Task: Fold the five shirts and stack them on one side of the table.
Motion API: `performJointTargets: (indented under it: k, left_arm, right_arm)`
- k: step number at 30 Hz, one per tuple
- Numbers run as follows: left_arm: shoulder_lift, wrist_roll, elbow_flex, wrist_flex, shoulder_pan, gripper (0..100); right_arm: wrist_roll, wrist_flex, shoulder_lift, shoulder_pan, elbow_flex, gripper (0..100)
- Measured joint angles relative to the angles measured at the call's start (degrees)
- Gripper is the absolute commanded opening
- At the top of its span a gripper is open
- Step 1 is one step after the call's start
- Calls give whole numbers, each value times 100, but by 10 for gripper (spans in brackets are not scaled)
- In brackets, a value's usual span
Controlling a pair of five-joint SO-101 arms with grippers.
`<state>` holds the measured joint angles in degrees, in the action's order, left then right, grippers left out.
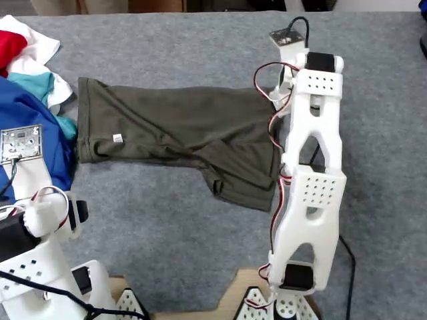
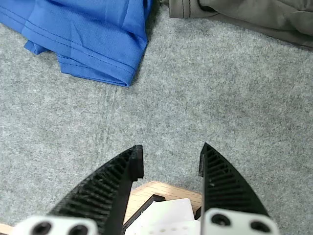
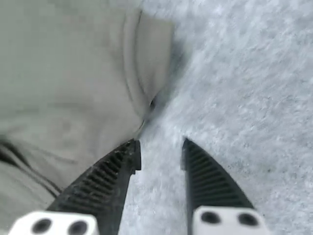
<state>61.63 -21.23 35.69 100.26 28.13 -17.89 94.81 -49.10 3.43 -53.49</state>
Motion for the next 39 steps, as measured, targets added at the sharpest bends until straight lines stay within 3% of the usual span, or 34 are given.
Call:
performJointTargets:
  k: [8, 12, 17, 24, 30, 39]
  left_arm:
    - [0, 0, 0, 0, 0, 201]
    - [0, 0, 0, 0, 0, 201]
    - [0, 0, 0, 0, 0, 200]
    - [0, 0, 0, 0, 0, 200]
    - [0, 0, 0, 0, 0, 200]
    - [0, 0, 0, 0, 0, 200]
  right_arm:
    - [-835, 624, 114, 0, -237, 137]
    - [-1424, 624, 914, -193, 826, 140]
    - [-2224, 607, 2057, -941, 2840, 140]
    - [-2418, -176, 2699, -1996, 4369, 140]
    - [-2374, -580, 2374, -2347, 4378, 140]
    - [-2207, -404, 870, -2347, 2655, 138]
